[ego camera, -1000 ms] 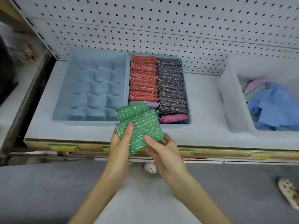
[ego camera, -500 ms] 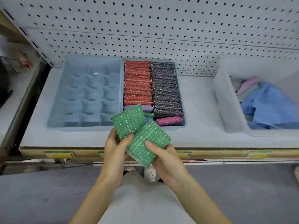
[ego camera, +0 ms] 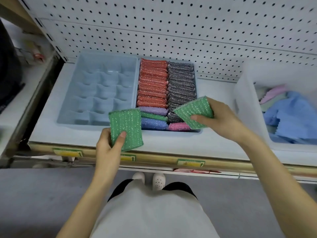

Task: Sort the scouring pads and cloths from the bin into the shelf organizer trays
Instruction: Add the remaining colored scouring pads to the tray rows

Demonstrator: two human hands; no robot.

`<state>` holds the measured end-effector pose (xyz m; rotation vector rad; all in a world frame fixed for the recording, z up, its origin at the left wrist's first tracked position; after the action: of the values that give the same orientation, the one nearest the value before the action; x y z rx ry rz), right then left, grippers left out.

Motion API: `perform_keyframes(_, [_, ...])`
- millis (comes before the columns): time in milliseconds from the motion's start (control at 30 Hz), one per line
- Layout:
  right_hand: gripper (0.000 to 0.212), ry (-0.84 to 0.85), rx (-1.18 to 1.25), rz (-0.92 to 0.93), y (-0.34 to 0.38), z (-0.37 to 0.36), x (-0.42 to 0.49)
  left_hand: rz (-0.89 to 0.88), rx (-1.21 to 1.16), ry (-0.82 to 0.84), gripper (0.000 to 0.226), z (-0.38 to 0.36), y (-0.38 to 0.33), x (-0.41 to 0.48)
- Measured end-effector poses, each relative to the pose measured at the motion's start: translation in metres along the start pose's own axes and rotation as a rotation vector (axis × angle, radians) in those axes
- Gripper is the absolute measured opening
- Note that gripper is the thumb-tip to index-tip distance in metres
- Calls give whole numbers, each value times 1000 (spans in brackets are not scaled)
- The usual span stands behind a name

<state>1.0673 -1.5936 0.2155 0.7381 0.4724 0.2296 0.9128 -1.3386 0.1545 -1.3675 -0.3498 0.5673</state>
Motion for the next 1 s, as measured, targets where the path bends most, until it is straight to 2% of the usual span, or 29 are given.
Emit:
perform_keyframes(100, [31,143,-212,49,-3,-25,12,-13,51,5,8,-1,3,3])
perform_keyframes(200, [35,216,-281,92,-5,-38,15,-45,149,55,7,-6,6,4])
perform_keyframes(300, [49,116,-506,80,-5,-37,18,-91,259,121,10,-11,8,4])
perform_keyframes(367, [44,50,-687,133,0,-41,16,-93,266,129,10,-11,9,5])
perform_keyframes(467, [36,-23,-799,230,4,-56,10,-88,253,136,11,-12,11,7])
perform_keyframes(567, [27,-43,-784,272,-3,-69,8,-87,239,165,11,-16,13,8])
perform_keyframes(667, [36,-14,-683,247,-10,-66,11,-87,216,189,9,-22,14,8])
perform_keyframes(833, [48,115,-656,166,-21,-72,12,-68,162,187,10,-25,19,11])
perform_keyframes(933, [43,145,-571,147,-24,-73,14,-72,147,176,10,-24,20,12])
perform_keyframes(1000, [33,85,-375,168,-22,-63,15,-64,129,176,9,-24,22,13])
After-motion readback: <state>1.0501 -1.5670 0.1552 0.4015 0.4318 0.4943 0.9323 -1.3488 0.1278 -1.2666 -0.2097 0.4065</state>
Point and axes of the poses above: each hand's wrist, its own x-axis towards the middle knuckle, its own z-axis out of the back of the hand, y = z × x, the point moved 9 cm from there along x, towards the middle knuckle, and after that the axes turned 9 degrees about -z, right-handed, at the moved point
